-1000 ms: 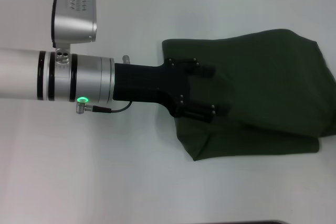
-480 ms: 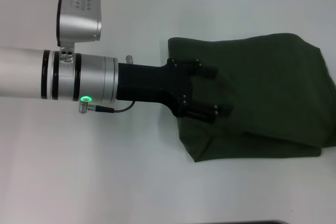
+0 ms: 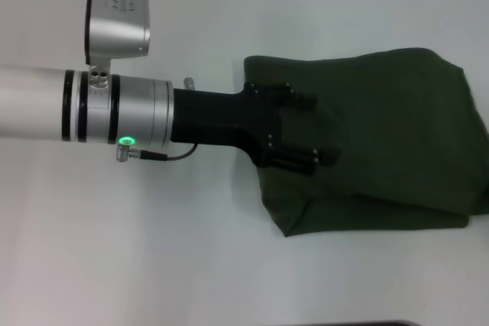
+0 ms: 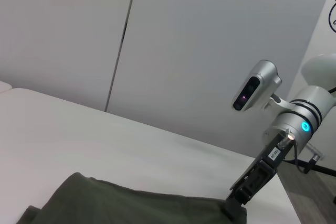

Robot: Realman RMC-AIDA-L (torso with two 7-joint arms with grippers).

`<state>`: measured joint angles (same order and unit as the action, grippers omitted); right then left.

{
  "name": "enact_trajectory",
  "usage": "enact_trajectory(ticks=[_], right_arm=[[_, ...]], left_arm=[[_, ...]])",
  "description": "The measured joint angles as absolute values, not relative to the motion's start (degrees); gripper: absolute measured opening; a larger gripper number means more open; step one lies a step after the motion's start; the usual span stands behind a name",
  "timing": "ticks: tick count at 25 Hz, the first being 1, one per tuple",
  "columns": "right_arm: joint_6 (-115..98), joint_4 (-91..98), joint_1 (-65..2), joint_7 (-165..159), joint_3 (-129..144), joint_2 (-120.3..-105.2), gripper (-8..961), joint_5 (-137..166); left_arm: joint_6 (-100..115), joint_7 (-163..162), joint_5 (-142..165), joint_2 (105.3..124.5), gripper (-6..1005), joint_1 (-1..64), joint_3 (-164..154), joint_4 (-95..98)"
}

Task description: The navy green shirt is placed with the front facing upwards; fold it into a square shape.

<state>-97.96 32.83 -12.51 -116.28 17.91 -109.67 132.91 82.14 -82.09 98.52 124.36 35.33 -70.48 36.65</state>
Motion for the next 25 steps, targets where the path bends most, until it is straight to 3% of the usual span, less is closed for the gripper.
enact_trajectory(ticks=[5,15,21,25], right_arm=[[-98.1,33.2,-12.0,-114.7,14.4,-109.69,197,132.7],[-102.5,35.7,-11.3,-113.5,6.6,-108.73,615,132.6],[-105.4,35.2,-13.9,-112.0,5.3,-109.28,879,129.1],[-104.8,35.0,-15.7,-112.3,5.5,-109.76,864,129.0]], left_arm=[[82.1,-82.1,98.5,124.28,955,35.6,-70.5,36.6],[82.1,-82.1,98.5,124.17,955,36.0,-70.5,36.6],[81.2,-82.1,98.5,124.19,955,36.0,-70.4,36.7],[81.2,-82.1,98.5,124.26,955,36.0,-70.4,36.7]])
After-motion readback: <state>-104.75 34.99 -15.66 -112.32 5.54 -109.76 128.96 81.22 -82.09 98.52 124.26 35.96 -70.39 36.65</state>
